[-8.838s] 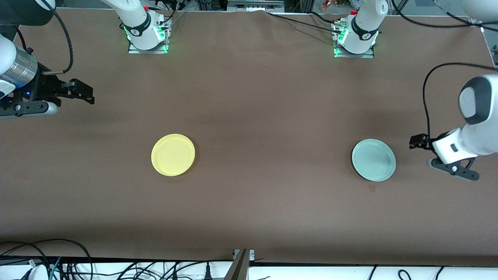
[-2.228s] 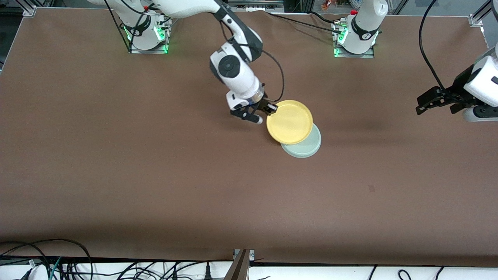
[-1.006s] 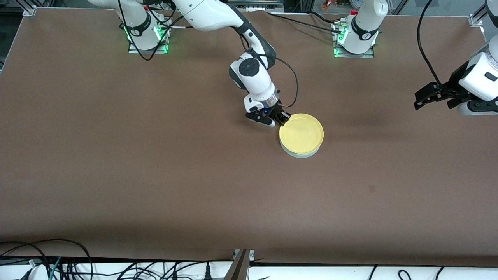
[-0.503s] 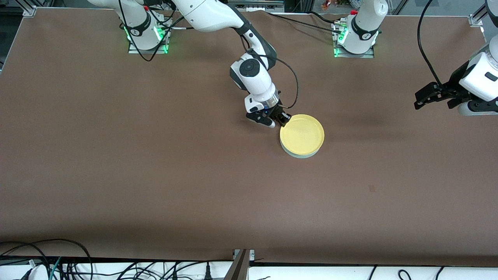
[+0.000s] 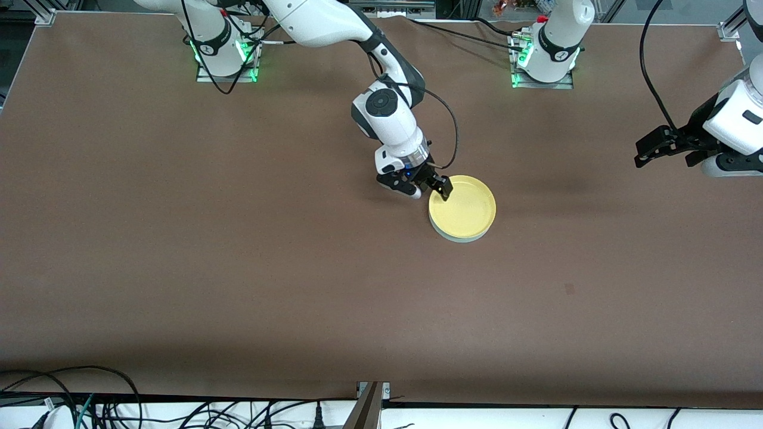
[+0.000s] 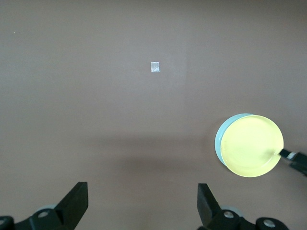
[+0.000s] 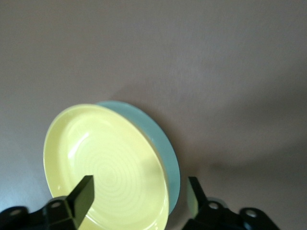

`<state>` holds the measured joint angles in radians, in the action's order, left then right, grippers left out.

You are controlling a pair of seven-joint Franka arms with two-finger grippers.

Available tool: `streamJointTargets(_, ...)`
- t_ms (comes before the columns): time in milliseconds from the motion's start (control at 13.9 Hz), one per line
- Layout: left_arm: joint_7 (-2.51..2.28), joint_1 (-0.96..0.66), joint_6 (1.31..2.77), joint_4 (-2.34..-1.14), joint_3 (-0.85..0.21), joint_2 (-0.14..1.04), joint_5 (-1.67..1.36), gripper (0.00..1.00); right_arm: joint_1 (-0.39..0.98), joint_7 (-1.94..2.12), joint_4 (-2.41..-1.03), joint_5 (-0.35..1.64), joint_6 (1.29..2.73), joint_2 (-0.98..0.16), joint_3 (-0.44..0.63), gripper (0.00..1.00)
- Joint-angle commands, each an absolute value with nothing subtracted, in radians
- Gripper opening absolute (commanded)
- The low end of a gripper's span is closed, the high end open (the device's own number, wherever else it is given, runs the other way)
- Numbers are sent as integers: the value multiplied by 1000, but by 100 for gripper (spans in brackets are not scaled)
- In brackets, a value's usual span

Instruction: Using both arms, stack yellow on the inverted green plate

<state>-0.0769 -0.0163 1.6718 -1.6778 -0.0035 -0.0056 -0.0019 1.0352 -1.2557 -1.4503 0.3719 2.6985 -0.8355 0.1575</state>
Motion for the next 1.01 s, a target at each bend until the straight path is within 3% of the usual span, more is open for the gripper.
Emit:
streamJointTargets(0, -58, -6, 1661, -1677, -14, -15, 20, 100, 1032, -1235, -1462, 370, 2484, -712, 248, 100)
streamJointTargets(287, -58, -9, 1663, -1675, -14, -14, 20, 100, 974, -976, -1470, 383, 2116, -557, 382, 100)
streamJointTargets(934, -61, -6, 1640, -1675, -17, -17, 18, 100, 937, -430, -1612, 365, 1715, -188, 653, 100)
